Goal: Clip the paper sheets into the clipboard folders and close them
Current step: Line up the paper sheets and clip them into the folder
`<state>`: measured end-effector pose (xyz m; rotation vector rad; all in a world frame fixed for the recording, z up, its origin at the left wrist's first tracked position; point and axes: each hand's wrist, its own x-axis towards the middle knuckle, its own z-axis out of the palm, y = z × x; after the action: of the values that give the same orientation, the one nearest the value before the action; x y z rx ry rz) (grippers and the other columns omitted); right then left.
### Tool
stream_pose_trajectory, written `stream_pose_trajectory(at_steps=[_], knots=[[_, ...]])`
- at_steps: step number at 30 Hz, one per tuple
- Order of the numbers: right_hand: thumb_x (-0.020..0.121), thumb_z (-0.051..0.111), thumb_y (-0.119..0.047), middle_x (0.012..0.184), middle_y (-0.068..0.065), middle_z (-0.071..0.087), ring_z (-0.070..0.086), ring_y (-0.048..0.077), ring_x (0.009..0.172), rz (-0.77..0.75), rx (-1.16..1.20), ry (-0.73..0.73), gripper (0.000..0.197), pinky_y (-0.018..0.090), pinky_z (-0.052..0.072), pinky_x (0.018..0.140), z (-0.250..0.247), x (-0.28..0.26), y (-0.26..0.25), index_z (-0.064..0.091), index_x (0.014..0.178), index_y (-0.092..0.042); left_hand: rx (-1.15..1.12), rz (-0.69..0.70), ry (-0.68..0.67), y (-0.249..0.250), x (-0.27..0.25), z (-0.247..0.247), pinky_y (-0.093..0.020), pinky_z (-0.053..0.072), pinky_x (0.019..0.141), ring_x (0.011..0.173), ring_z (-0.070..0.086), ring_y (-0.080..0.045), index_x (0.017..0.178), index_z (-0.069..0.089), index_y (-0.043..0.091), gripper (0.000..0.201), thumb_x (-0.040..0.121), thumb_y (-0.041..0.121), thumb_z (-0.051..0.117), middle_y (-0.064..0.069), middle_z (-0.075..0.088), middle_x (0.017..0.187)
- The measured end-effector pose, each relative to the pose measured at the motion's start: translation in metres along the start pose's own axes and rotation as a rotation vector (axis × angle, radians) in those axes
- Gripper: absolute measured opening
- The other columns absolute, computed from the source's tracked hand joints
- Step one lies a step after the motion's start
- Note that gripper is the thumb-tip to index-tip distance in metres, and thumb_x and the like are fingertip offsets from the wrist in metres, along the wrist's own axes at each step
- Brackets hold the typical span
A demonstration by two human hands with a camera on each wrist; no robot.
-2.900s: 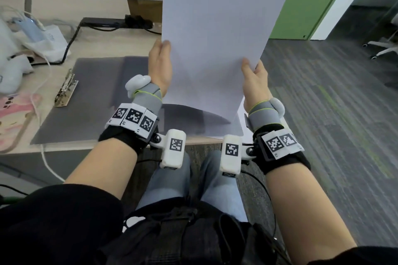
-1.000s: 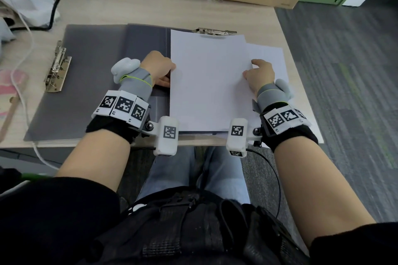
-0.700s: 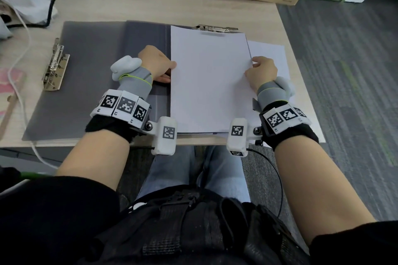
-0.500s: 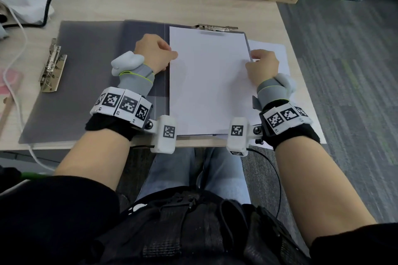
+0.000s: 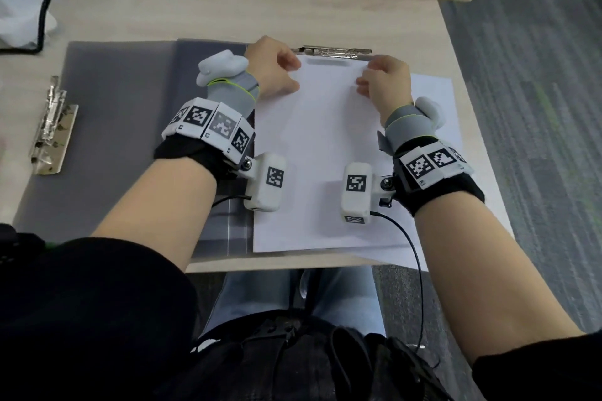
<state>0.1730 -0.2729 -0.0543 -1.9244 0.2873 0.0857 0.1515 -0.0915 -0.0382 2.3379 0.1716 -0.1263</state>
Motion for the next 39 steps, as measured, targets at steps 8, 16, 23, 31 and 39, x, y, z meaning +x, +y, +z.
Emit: stream_pose_trajectory(at_steps=[8,16,23,31,39], knots=[[0.094,0.041,-0.018,0.086,0.008,0.067,0.062,0.015,0.076,-0.159,0.083,0.004,0.032,0.026,0.045,0.073,0.024,0.035,-0.021,0.056,0.067,-0.015,0.041,-0.047,-0.045,-0.010,0.026,0.002,-0.023,0.043,0.073,0.072,0.054,-0.014,0.090,0.072,0.020,0.020,0.071,0.015,0.071,0.010,0.056,0.067],[0.096,0.042,-0.029,0.080,0.011,0.072,0.065,0.015,0.077,-0.137,-0.124,-0.242,0.043,0.022,0.049,0.076,0.060,0.059,-0.042,0.072,0.074,-0.008,0.100,-0.078,-0.038,-0.008,0.027,0.003,-0.019,0.040,0.076,0.088,0.062,-0.013,0.081,0.068,0.029,0.012,0.072,0.022,0.069,0.006,0.062,0.081],[0.100,0.028,-0.040,0.110,0.007,0.058,0.051,0.024,0.109,-0.207,-0.462,-0.342,0.040,0.038,0.038,0.104,0.068,0.060,-0.042,0.060,0.105,-0.016,0.103,-0.079,-0.039,-0.007,0.026,0.004,-0.019,0.042,0.077,0.096,0.066,-0.017,0.080,0.068,0.030,0.013,0.070,0.022,0.069,0.007,0.062,0.081],[0.102,0.026,-0.039,0.112,-0.004,0.050,0.044,0.013,0.107,-0.205,-0.355,-0.415,0.047,0.024,0.032,0.094,0.053,0.060,-0.035,0.055,0.125,-0.011,0.099,-0.075,-0.029,-0.008,0.025,0.004,-0.019,0.043,0.081,0.097,0.065,-0.015,0.089,0.072,0.025,0.016,0.073,0.022,0.070,0.008,0.062,0.082],[0.099,0.036,-0.040,0.095,-0.008,0.058,0.052,0.010,0.090,-0.155,-0.411,-0.460,0.031,0.029,0.037,0.087,0.057,0.062,-0.042,0.054,0.110,-0.018,0.115,-0.075,-0.043,-0.009,0.027,0.003,-0.018,0.042,0.078,0.096,0.065,-0.014,0.077,0.065,0.030,0.010,0.072,0.023,0.069,0.010,0.061,0.078]])
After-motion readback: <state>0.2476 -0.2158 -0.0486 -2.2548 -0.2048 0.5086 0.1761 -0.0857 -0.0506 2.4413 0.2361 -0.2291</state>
